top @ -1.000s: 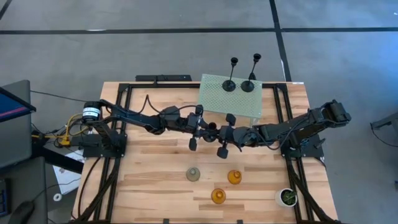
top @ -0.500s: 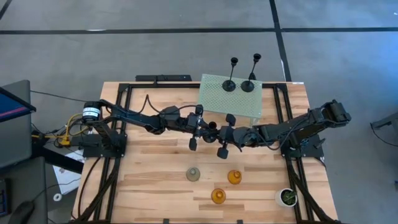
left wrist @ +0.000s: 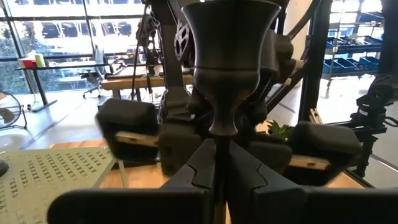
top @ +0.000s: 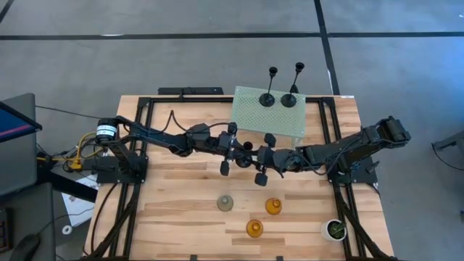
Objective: Pick & Place candle stick holders
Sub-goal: Put the top right black candle holder on the shelf
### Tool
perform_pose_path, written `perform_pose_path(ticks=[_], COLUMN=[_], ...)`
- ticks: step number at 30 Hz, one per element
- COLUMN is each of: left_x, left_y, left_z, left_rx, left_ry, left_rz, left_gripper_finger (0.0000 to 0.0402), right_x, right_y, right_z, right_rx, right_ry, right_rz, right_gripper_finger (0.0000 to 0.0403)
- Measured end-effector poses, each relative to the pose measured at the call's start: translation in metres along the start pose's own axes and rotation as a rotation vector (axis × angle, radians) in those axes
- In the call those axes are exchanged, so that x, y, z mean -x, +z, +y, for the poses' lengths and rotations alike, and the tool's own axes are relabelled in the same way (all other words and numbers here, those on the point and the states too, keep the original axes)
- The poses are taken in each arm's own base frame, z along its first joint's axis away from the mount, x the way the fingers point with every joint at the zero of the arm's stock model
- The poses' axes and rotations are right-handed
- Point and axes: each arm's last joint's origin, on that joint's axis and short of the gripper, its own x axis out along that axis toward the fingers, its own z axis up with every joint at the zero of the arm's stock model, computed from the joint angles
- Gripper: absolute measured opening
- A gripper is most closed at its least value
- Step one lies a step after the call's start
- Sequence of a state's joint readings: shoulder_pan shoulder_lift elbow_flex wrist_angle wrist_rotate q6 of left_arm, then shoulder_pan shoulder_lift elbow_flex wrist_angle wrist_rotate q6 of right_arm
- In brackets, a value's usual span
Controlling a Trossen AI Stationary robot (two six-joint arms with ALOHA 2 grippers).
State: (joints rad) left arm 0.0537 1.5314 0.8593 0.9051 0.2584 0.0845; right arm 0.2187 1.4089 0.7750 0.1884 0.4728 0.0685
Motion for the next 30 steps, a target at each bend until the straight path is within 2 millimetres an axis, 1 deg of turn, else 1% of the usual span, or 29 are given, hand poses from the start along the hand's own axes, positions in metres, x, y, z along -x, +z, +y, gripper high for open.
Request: perform_pose_path(ticks=[2,5,9,12,14,16,17,19,23,30], left_x=[0.001,0.003,0.005,0.008,0.009,0.009,0.01,0.01,0.013,0.026], left_y=[0.0,-0.002,-0.003,-0.002,0.001,0.005,0.006,0.011,0.019,0.028], left_z=[0.003,0.009,0.019,0.029,0.037,0.044,0.048,0.055,0.075,0.109], left_rx=[-0.003,-0.004,-0.012,-0.019,-0.015,-0.022,-0.027,-0.037,-0.055,-0.086], left_ry=[0.01,0.029,0.06,0.09,0.113,0.122,0.118,0.123,0.176,0.278], left_rz=[0.001,0.014,0.018,0.018,0.009,-0.003,-0.008,-0.02,-0.023,-0.021], left_gripper_finger=[0.0015,0.0013,0.0012,0.0013,0.0012,0.0012,0.0012,0.0013,0.0012,0.0012], right_x=[0.007,0.022,0.046,0.063,0.073,0.081,0.084,0.09,0.1,0.108], right_y=[0.003,0.002,0.003,-0.001,-0.004,-0.008,-0.01,-0.015,-0.027,-0.065], right_z=[0.002,0.002,0.0,-0.002,-0.002,-0.001,0.0,0.004,0.012,0.017], right_rx=[0.007,0.032,-0.036,-0.114,-0.157,-0.166,-0.161,-0.156,-0.176,-0.247], right_ry=[0.014,0.035,0.057,0.063,0.044,-0.004,-0.033,-0.08,-0.13,-0.17], right_rz=[0.001,0.047,0.1,0.167,0.197,0.211,0.216,0.225,0.233,0.239], right_gripper_finger=[0.0098,0.0107,0.0104,0.0088,0.0066,0.0035,0.0019,0.0007,0.0003,0.0001])
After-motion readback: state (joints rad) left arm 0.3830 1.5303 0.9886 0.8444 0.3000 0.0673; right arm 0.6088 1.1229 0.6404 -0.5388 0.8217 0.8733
